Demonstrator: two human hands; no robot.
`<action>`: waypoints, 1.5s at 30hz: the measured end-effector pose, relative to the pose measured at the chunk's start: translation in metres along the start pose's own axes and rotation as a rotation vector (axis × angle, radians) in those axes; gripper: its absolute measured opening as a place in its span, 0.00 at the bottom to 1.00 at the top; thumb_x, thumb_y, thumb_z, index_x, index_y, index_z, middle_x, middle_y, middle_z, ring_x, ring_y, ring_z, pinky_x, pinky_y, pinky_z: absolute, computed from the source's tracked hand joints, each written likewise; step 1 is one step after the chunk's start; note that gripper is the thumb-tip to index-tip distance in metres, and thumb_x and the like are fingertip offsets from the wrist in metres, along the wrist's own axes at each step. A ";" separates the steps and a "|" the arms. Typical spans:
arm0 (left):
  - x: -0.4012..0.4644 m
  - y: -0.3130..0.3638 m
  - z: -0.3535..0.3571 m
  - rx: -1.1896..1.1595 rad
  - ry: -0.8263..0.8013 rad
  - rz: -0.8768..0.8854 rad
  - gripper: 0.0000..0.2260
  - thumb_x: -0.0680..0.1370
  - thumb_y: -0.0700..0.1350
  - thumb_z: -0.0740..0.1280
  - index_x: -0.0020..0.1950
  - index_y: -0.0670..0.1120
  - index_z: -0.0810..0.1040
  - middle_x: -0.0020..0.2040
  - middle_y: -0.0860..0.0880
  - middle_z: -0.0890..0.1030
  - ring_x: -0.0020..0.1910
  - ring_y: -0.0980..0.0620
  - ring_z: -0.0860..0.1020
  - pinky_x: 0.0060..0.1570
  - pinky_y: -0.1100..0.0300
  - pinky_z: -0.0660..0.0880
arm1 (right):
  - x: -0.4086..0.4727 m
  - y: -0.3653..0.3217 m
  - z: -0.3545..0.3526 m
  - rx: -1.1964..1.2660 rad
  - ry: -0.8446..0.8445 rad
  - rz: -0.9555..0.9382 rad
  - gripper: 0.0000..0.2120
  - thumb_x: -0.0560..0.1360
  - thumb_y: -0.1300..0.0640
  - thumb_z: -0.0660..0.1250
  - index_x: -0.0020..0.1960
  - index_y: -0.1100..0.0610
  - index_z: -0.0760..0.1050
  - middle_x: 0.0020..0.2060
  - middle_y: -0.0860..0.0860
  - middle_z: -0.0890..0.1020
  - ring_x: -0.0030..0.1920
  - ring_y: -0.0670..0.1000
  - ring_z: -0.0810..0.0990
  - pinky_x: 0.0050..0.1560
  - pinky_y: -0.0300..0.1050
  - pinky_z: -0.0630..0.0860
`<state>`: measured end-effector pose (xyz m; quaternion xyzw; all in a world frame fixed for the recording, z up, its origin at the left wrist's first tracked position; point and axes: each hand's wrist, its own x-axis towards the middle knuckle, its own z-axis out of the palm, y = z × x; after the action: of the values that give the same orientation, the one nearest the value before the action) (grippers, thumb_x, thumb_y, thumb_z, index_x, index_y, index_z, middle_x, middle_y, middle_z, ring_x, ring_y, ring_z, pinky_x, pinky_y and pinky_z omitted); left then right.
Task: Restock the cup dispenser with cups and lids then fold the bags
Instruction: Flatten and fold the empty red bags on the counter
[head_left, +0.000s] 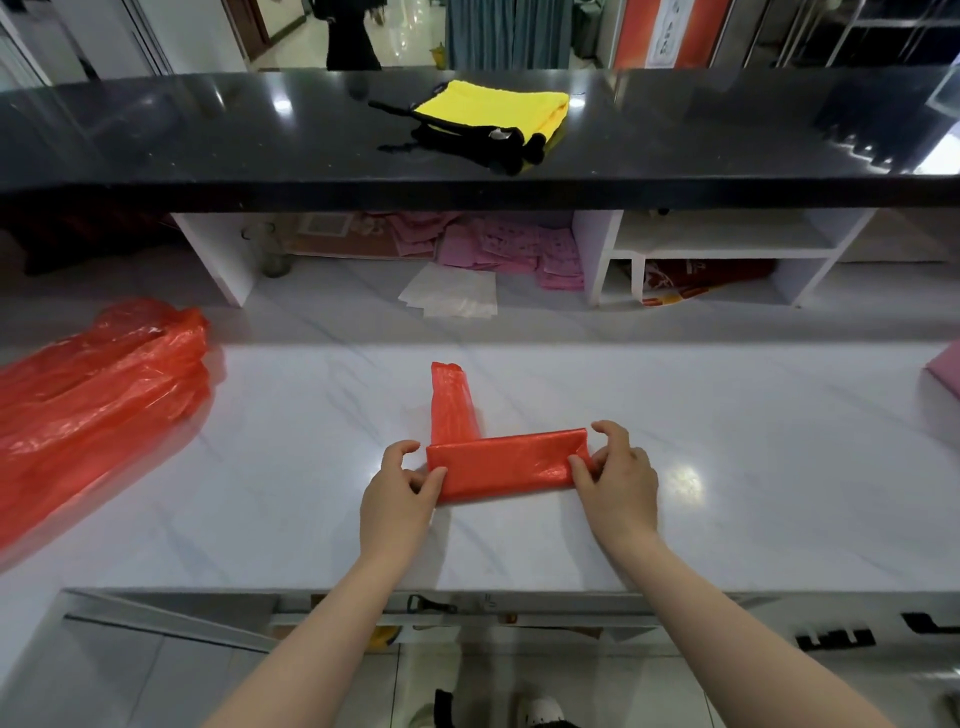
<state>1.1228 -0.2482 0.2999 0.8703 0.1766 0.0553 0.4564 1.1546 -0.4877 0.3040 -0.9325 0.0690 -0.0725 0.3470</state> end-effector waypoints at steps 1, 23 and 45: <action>0.001 0.001 0.001 0.011 0.002 -0.004 0.16 0.76 0.51 0.68 0.62 0.53 0.69 0.33 0.54 0.80 0.42 0.57 0.79 0.36 0.66 0.68 | 0.000 0.000 0.000 -0.027 -0.003 -0.012 0.19 0.75 0.52 0.67 0.64 0.50 0.68 0.36 0.43 0.75 0.46 0.51 0.72 0.51 0.51 0.72; 0.002 0.004 0.030 0.807 -0.351 0.546 0.29 0.79 0.63 0.46 0.77 0.59 0.40 0.78 0.56 0.41 0.77 0.51 0.38 0.70 0.49 0.28 | 0.005 0.013 0.018 -0.486 -0.383 -0.337 0.28 0.77 0.36 0.35 0.77 0.39 0.44 0.78 0.43 0.48 0.77 0.47 0.41 0.74 0.62 0.38; -0.009 -0.009 -0.014 0.239 -0.271 0.440 0.22 0.73 0.43 0.69 0.65 0.55 0.72 0.63 0.61 0.71 0.63 0.63 0.68 0.66 0.66 0.64 | 0.003 0.018 -0.015 0.208 -0.218 -0.132 0.15 0.74 0.63 0.66 0.48 0.41 0.79 0.51 0.35 0.80 0.54 0.33 0.74 0.67 0.42 0.66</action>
<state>1.1081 -0.2362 0.3017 0.9347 -0.0741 0.0149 0.3472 1.1537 -0.5110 0.3038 -0.8964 -0.0381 -0.0005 0.4417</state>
